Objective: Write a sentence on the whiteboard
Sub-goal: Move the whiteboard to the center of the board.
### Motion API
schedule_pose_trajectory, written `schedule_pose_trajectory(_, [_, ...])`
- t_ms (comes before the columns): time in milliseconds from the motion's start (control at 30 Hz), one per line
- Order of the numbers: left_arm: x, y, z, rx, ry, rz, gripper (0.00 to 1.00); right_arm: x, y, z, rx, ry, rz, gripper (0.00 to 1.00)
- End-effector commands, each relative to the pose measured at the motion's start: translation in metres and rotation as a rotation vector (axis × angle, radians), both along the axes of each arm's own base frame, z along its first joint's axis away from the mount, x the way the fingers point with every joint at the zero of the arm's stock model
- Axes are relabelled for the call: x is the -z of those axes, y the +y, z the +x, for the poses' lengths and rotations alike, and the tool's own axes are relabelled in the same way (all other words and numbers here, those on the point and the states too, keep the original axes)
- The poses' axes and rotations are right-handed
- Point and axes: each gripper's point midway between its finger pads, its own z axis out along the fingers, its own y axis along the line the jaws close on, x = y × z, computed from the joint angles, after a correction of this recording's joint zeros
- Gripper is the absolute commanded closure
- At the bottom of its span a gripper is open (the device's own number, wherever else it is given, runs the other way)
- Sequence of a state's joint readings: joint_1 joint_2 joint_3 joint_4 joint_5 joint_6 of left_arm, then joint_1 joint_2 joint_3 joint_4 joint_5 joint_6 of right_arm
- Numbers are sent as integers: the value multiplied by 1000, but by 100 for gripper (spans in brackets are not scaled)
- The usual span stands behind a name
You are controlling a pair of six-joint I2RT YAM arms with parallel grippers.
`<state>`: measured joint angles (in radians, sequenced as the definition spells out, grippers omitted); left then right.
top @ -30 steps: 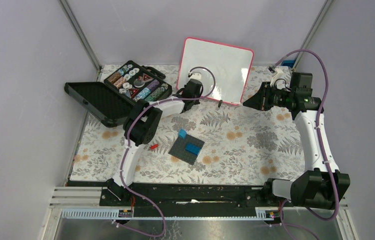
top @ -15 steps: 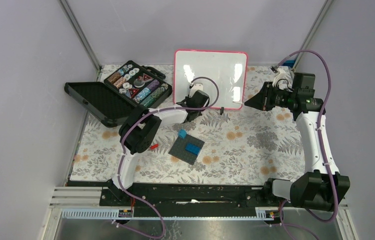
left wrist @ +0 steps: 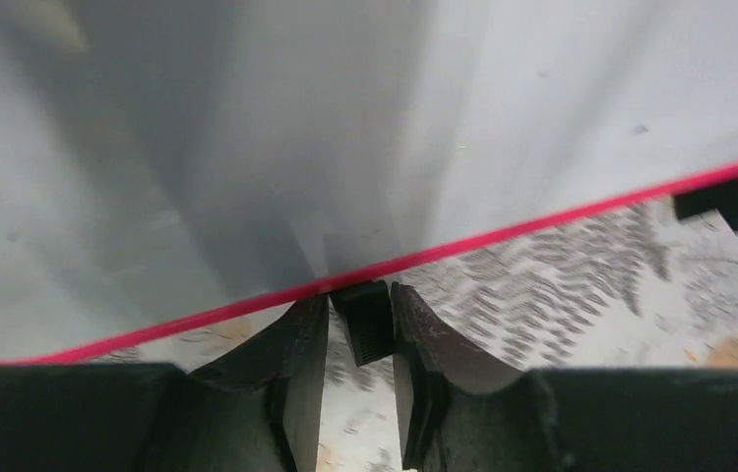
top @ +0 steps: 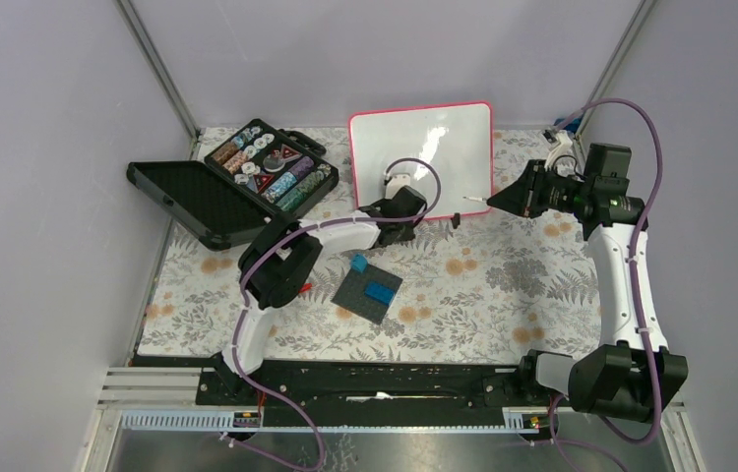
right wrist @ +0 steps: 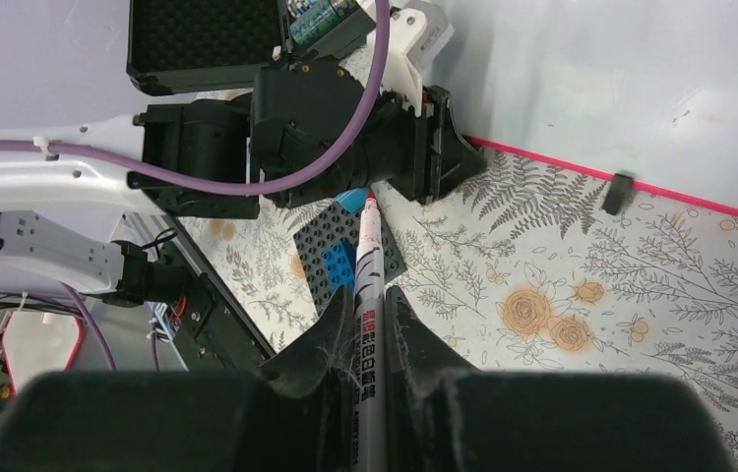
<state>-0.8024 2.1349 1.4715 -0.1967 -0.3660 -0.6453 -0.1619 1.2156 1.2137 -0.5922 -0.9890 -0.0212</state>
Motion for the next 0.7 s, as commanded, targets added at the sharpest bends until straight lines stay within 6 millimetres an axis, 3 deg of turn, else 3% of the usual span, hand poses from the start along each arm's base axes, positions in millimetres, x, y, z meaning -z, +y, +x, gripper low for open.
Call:
schedule_pose_trajectory(0, [-1, -51, -34, 127, 102, -95, 70, -24, 0, -2, -12, -66, 20, 100])
schedule_pose_trajectory(167, [4, -67, -39, 160, 142, -119, 54, -30, -3, -4, -11, -76, 31, 100])
schedule_pose_trajectory(300, [-7, -79, -53, 264, 170, -173, 45, -36, -7, -5, -8, -84, 32, 100])
schedule_pose_trajectory(567, [-77, -77, -74, 545, -1, -216, 33, -52, -23, 4, 32, -114, 49, 100])
schedule_pose_trajectory(667, [-95, -68, -81, 633, -59, -175, 29, -60, -43, 14, 106, -120, 80, 100])
